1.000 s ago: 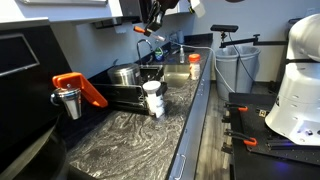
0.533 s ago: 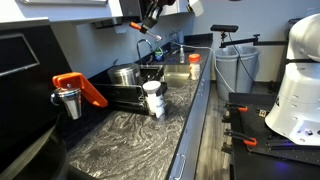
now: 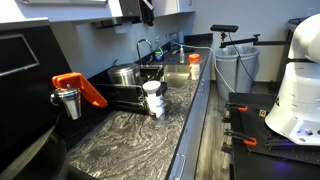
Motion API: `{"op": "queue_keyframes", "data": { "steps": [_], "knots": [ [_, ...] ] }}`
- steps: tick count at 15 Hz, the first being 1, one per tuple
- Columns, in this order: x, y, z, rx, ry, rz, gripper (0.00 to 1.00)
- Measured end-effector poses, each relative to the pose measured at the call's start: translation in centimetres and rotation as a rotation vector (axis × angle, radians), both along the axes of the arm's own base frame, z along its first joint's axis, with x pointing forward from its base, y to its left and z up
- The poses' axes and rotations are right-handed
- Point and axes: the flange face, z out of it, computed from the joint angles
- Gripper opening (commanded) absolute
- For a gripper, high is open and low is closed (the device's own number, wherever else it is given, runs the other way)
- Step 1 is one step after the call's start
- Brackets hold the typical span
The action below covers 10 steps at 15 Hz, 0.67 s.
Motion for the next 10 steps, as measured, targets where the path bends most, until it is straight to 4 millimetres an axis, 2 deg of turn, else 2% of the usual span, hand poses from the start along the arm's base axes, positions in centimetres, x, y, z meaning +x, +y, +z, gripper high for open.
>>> {"op": "queue_keyframes", "data": {
  "steps": [3,10],
  "knots": [
    [0.3,-0.2,1.6,0.011,-0.089,-0.025,0.03],
    [4.4,-1.7,3.3,0.069,-0.225,-0.049,0.03]
  ]
}}
